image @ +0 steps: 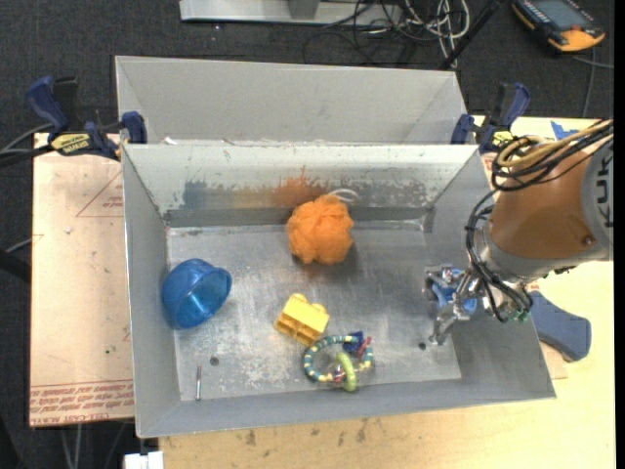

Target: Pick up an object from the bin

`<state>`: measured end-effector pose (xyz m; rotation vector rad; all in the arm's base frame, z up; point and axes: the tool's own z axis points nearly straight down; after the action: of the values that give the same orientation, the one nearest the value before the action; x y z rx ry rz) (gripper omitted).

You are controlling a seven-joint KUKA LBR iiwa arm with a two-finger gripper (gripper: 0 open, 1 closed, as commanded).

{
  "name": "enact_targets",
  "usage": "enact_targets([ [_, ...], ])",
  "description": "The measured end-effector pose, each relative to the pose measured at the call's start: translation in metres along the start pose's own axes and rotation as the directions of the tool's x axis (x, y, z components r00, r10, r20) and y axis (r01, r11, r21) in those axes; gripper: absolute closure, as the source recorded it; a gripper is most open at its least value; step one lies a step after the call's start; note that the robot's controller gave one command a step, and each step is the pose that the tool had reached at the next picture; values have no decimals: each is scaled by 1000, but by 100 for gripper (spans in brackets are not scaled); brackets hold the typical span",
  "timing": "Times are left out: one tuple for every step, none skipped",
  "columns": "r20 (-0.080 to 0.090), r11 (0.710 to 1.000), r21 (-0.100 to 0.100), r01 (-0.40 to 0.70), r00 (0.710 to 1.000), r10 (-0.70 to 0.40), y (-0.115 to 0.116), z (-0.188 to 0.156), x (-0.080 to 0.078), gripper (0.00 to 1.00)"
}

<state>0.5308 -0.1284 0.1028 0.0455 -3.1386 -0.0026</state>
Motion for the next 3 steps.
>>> enact_targets([
  [7,1000,2,-5,1000,5,-3,-24,-3,100],
  [6,1000,2,15,1000,-15,3,-24,-8,100],
  [4,1000,1,21,1000,-21,12,-21,-3,100],
])
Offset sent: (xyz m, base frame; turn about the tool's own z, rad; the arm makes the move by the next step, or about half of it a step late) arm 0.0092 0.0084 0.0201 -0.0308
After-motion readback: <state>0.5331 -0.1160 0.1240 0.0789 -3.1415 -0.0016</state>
